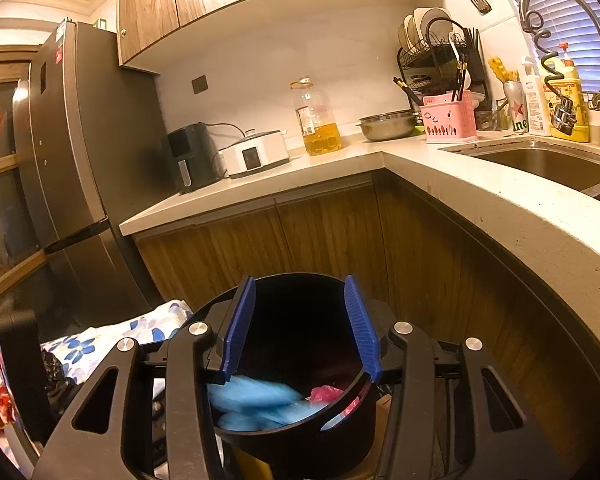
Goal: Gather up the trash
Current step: 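Move both open tools back from the bin to the table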
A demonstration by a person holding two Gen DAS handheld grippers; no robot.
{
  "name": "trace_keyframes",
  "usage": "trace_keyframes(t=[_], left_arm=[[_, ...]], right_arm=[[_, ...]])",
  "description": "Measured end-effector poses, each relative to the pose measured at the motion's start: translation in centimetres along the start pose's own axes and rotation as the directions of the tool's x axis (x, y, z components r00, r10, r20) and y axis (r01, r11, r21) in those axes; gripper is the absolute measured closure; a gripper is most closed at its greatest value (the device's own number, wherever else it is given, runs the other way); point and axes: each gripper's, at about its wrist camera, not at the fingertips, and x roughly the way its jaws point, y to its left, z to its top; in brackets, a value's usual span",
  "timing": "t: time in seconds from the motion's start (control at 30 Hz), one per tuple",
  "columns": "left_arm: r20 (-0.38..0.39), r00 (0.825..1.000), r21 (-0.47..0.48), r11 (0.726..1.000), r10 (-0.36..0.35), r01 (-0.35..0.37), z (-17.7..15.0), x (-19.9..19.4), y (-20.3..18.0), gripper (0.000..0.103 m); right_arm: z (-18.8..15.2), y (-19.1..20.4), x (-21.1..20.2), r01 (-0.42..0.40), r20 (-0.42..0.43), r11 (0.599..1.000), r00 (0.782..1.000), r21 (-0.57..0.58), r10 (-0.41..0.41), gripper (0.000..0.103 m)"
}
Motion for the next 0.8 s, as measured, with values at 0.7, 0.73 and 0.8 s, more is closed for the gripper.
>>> trace_keyframes(t=[0.7,0.73,0.8], left_arm=[[0.226,0.962,-0.150,0.981,0.153,-0.121,-2.2,-14.8,6.9,0.009],[0.236,0.958,-0.164,0.978,0.164,-0.127,-2.5,-15.6,7.5,0.009],[0.252,0.949,-0.187,0.972,0.187,-0.142,-3.0,-17.0,8.7,0.007]], right_arm=[[-2.5,4.9,-6.6,-0.042,-0.010,0.998,0.999,-0.051,0.042,0.041],[-2.5,5.1,-6.8,-0.045,-0.010,0.998,0.999,-0.051,0.044,0.041],[-2.9,5.7,-7.5,-0.056,-0.009,0.997,0.998,-0.050,0.055,0.040]])
